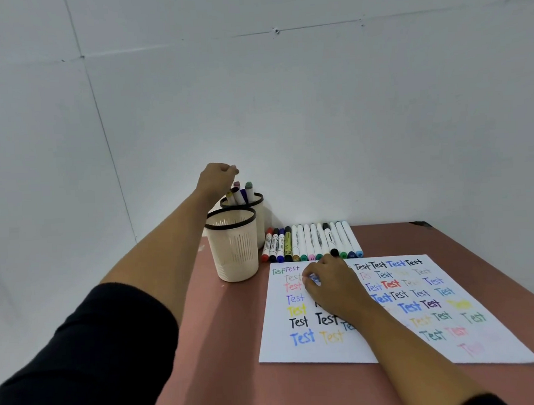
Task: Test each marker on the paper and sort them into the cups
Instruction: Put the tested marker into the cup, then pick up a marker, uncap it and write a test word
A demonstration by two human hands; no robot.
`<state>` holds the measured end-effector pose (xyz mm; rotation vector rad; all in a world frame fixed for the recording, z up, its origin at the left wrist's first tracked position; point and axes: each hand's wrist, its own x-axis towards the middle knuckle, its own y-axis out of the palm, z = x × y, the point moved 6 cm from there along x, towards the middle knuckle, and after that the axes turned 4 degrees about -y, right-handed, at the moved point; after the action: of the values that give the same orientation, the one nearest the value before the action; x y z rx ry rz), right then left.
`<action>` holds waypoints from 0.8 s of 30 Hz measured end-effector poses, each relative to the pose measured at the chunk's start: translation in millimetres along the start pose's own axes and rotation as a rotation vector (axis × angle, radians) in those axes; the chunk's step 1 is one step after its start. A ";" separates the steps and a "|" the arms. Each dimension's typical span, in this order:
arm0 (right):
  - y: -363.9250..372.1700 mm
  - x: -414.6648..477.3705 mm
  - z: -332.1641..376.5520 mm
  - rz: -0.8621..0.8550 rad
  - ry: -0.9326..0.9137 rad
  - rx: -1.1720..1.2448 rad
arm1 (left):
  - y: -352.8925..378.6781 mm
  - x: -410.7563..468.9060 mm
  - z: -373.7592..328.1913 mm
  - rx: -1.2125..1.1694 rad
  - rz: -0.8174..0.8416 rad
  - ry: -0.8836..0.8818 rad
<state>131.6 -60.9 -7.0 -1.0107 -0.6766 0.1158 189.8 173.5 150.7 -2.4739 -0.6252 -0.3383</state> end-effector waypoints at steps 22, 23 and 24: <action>-32.1 5.1 0.6 -0.115 0.166 0.199 | 96.4 -170.7 15.2 0.231 0.212 0.283; -36.8 7.4 -0.2 -0.124 0.179 0.195 | 97.9 -168.9 22.4 0.248 0.220 0.257; -42.1 10.0 -1.5 -0.126 0.190 0.190 | 98.1 -167.9 28.3 0.255 0.220 0.234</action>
<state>131.4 -80.9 31.4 -0.7830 -0.5427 -0.0257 97.6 57.5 21.8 -2.1900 -0.2765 -0.4257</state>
